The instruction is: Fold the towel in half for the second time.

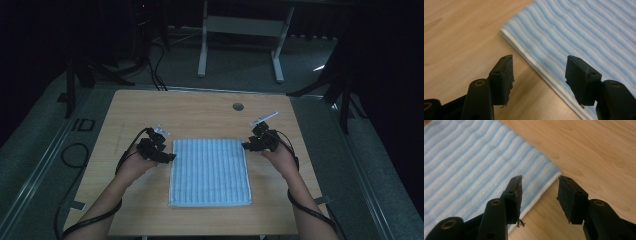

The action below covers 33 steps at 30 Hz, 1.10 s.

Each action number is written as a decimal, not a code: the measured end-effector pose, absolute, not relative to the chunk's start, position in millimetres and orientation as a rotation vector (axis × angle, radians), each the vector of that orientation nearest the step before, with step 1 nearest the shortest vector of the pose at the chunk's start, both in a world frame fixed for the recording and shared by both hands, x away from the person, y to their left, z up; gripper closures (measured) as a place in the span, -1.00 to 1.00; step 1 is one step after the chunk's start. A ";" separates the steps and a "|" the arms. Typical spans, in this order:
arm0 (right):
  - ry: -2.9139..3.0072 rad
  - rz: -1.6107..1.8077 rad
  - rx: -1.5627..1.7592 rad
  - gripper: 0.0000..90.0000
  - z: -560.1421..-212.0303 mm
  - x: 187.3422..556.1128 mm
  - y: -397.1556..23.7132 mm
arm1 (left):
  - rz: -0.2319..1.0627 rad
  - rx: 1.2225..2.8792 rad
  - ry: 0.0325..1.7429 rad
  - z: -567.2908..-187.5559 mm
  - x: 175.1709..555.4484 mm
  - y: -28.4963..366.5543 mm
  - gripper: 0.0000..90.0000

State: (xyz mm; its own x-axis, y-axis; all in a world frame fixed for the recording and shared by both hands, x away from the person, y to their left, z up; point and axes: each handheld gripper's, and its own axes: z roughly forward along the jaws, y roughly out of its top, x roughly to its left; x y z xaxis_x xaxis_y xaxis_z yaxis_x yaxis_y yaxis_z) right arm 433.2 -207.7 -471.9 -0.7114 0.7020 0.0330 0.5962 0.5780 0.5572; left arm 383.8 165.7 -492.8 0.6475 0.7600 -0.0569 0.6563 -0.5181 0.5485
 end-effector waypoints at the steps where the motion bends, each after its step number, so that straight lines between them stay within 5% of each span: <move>1: 2.613 0.812 1.090 0.24 -471.7 436.5 -206.9 | 0.260 2.325 1.111 -492.0 387.2 165.0 -0.12; 16: 2.600 0.725 1.238 0.30 -490.8 479.5 -188.5 | 0.295 2.284 1.216 -506.8 439.8 155.4 -0.12; 23: 2.619 0.640 1.303 0.29 -509.6 489.9 -185.1 | 0.194 2.277 1.228 -522.5 453.0 150.3 -0.08; 33: 2.675 0.609 1.355 0.47 -523.9 496.3 -182.5 | 0.182 2.324 1.234 -529.2 455.7 142.8 0.41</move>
